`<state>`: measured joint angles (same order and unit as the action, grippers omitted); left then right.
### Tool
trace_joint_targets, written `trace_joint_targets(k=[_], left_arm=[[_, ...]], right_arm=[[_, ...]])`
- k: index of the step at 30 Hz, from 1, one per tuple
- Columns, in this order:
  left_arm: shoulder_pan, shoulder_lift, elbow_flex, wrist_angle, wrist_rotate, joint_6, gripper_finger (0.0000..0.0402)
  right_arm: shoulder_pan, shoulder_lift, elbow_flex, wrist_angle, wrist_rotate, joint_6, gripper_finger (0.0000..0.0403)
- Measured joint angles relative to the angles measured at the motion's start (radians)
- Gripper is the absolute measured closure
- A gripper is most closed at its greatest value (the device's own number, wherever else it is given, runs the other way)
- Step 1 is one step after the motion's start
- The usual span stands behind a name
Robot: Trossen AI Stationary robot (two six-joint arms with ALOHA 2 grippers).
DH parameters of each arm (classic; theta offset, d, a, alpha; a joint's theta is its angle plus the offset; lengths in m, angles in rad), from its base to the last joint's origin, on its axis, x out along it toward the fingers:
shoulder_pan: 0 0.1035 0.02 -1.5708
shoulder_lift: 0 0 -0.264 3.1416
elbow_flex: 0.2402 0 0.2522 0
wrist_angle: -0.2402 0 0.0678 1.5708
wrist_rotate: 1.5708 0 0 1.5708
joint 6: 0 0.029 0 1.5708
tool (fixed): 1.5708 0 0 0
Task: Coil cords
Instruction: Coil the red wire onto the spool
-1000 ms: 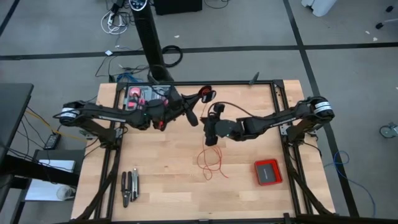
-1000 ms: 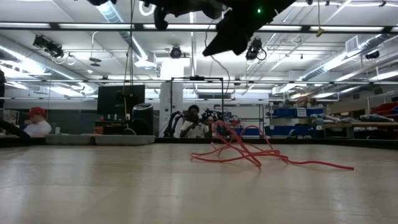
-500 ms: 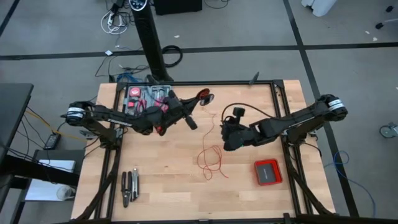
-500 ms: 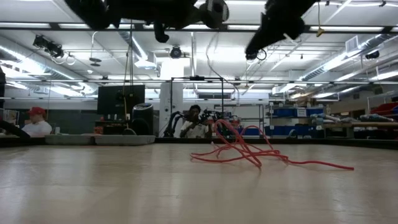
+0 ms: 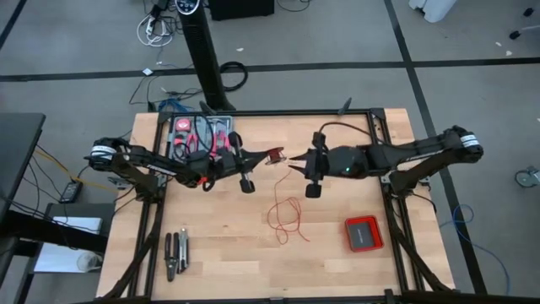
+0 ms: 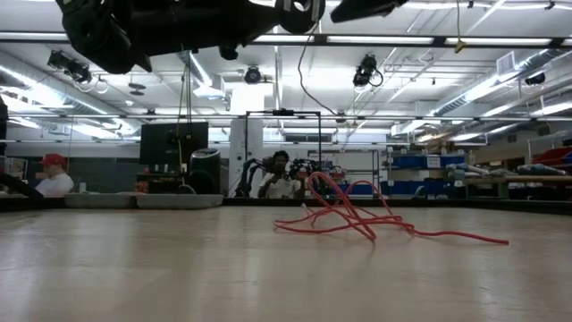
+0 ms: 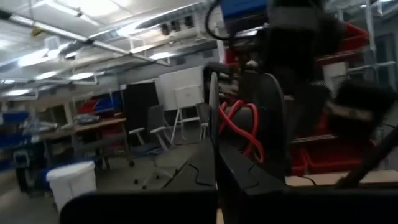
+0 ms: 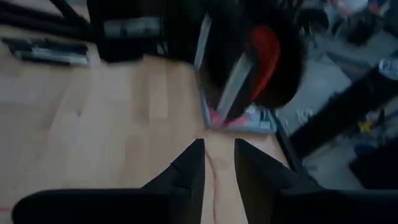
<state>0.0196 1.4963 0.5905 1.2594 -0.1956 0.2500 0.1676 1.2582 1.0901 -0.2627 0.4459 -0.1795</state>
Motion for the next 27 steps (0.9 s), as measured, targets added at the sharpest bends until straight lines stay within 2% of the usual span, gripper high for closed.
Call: trace_joint_targets(k=[4, 11, 18, 23, 27], left_arm=[[0.000, 0.000, -0.008, -0.008, 0.016, 0.011, 0.0401], [0.000, 0.000, -0.008, -0.011, 0.019, 0.047, 0.0401], [0.000, 0.000, -0.007, -0.022, 0.018, 0.028, 0.0401], [0.000, 0.000, -0.008, -0.023, 0.018, 0.008, 0.0401], [0.000, 0.000, -0.007, -0.023, 0.017, 0.000, 0.0401]], right_arm=[[-0.017, -0.013, 0.000, 0.058, -0.074, -0.060, 0.0312], [-0.030, 0.000, 0.000, 0.057, -0.127, -0.078, 0.0303], [-0.047, 0.014, 0.000, 0.133, -0.153, -0.135, 0.0303], [-0.074, 0.016, 0.000, 0.159, -0.245, -0.136, 0.0303], [-0.087, 0.016, 0.000, 0.163, -0.261, -0.130, 0.0305]])
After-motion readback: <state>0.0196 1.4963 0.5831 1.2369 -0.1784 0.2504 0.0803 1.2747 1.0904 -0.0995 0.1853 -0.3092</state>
